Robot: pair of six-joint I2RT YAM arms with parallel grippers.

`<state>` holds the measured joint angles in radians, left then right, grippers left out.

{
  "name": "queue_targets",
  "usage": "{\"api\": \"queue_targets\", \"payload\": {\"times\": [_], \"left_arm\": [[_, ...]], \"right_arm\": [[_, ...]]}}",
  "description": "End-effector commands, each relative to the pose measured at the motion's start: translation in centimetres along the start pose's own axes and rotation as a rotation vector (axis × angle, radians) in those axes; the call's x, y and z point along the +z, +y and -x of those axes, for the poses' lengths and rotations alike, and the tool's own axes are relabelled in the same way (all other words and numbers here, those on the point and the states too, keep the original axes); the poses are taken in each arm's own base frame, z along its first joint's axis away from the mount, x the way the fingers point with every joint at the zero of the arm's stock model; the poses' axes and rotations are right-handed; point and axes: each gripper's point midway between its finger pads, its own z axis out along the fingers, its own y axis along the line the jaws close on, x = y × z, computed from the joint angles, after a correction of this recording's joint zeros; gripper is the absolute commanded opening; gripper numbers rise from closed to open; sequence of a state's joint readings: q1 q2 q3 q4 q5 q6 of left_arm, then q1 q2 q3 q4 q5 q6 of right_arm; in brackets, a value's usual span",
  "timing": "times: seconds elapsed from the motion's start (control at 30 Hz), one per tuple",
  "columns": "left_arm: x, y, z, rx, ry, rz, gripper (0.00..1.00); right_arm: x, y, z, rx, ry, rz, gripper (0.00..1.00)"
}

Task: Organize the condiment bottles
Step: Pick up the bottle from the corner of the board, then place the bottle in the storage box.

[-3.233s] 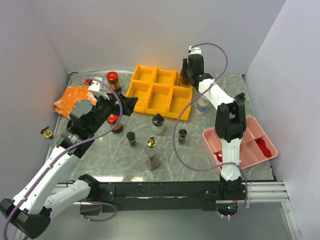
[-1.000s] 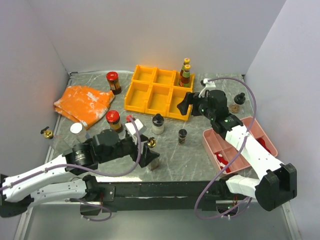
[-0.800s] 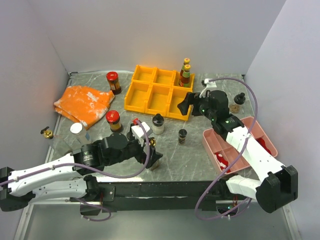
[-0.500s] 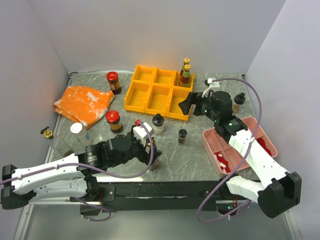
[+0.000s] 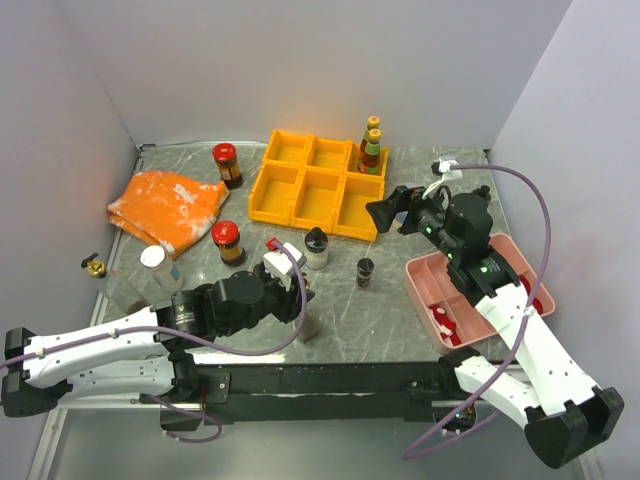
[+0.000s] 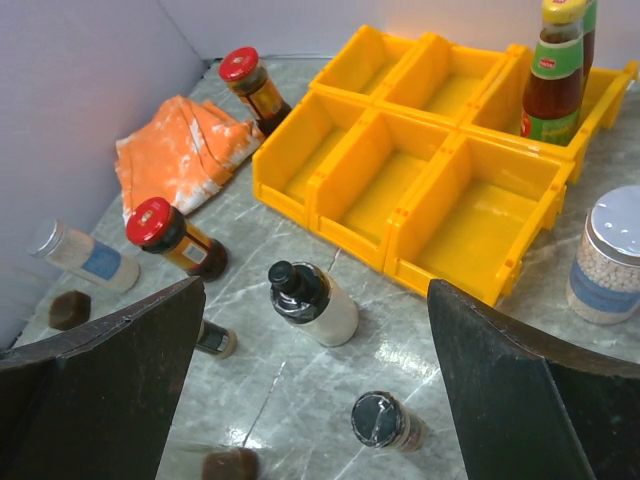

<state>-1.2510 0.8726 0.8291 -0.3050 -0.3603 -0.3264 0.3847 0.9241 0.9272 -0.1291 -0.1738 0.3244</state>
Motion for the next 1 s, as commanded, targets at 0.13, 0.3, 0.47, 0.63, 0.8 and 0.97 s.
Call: {"api": "queue_targets", "payload": {"times": [0.13, 0.3, 0.47, 0.63, 0.8, 0.97], "left_arm": [[-1.8, -0.6, 7.1, -0.088, -0.112, 0.036, 0.01], [-3.3, 0.5, 11.6, -0.131, -0.204, 0.119, 0.01], [-3.7, 2.2, 17.0, -0.089, -0.31, 0.259, 0.01], [-1.1, 3.6, 21.2, -0.024, -0.323, 0.323, 0.01], [0.0, 5.8, 26.9, -0.037, -0.424, 0.321, 0.01], [3.1, 11.0, 30.9, -0.032, -0.496, 0.409, 0.01]], "right_arm": [[-2.0, 1.4, 0.7, 0.008, -0.02, 0.05, 1.0], [-2.3, 0.9, 0.2, 0.052, 0.024, 0.003, 1.0], [-2.8, 1.0, -0.5, 0.088, 0.021, 0.008, 1.0], [-3.7, 0.7, -0.3, 0.083, -0.017, -0.008, 1.0], [-4.1, 0.6, -0.3, 0.087, -0.039, -0.002, 1.0], [-4.1, 0.8, -0.4, 0.088, -0.051, 0.013, 1.0]]}}
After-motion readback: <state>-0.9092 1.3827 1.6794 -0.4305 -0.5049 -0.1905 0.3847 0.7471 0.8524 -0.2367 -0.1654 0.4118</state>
